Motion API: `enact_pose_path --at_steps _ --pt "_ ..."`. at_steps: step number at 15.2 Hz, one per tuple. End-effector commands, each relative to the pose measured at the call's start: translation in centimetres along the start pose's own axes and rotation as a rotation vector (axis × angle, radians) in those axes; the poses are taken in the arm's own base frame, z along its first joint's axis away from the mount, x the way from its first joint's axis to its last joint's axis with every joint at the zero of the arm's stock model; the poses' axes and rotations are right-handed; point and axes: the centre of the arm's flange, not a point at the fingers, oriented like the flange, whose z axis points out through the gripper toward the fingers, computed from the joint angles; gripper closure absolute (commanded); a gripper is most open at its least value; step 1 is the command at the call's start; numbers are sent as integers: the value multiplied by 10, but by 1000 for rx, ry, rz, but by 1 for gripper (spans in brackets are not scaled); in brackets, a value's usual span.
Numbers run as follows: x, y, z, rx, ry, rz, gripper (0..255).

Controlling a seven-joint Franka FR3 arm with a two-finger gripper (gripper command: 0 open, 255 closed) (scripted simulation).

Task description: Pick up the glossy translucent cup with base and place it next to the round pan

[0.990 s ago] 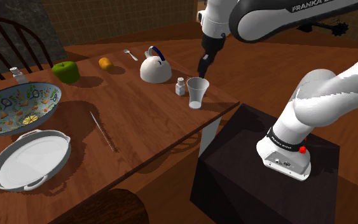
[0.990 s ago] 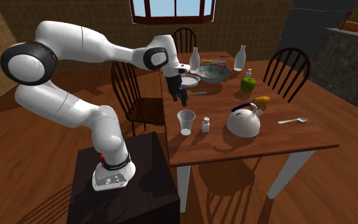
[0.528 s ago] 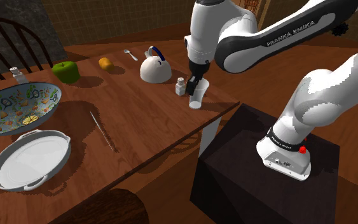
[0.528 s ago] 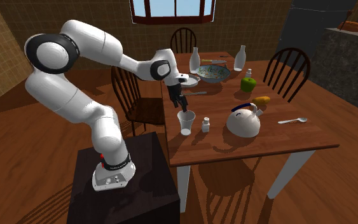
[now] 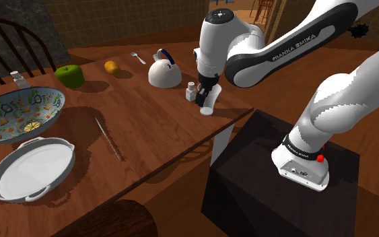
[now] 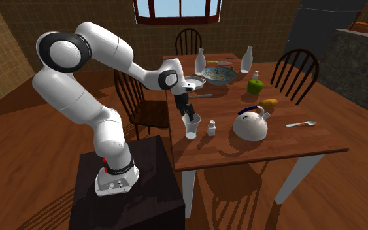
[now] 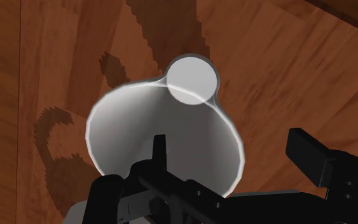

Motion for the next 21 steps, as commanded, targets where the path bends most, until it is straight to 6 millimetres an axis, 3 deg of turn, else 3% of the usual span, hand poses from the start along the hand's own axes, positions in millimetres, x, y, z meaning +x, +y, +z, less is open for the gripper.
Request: enact_pose_path --at_steps 1,6,7,16,21 --pt "0 0 2 0 1 0 0" --pt "0 0 2 0 1 0 0" --pt "0 0 2 0 1 0 255" --pt "0 0 2 0 1 0 255" --pt "3 7 -23 0 1 0 255"
